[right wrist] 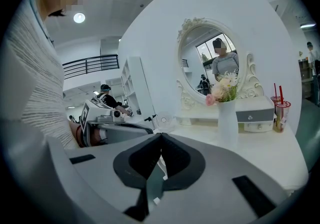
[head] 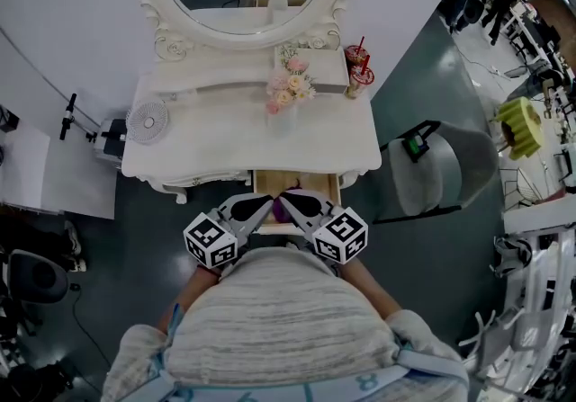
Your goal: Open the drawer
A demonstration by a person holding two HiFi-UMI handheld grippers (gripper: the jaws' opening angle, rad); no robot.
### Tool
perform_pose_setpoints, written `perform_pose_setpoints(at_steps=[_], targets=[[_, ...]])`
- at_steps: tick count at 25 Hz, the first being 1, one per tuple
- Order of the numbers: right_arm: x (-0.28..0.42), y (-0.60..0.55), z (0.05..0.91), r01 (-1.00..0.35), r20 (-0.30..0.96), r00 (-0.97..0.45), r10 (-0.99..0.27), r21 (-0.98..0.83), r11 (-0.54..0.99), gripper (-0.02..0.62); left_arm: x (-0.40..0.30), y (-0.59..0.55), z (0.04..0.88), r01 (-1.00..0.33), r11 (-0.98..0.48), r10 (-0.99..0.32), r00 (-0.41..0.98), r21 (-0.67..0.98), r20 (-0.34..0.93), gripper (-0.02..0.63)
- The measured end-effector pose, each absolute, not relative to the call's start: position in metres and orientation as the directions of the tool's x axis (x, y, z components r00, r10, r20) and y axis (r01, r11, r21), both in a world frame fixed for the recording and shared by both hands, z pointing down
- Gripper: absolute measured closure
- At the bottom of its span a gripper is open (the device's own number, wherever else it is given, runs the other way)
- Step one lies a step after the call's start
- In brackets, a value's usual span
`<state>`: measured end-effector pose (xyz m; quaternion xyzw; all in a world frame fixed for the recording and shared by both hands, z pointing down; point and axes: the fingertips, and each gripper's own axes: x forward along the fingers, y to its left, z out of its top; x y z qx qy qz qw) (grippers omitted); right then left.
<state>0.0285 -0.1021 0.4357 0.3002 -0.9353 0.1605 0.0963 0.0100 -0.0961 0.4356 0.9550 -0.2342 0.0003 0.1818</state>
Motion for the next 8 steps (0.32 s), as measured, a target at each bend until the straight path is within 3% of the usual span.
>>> perform_pose_setpoints(at_steps=[8], targets=[[0.0312,-0.1027,0.4372,-0.6,0.278,-0.796,-0.538,-0.239,0.764,0.586,0.0115,-0.0965,0.4355,-0.445,-0.826,-0.446,0.891,0.345,0.082,0.592]])
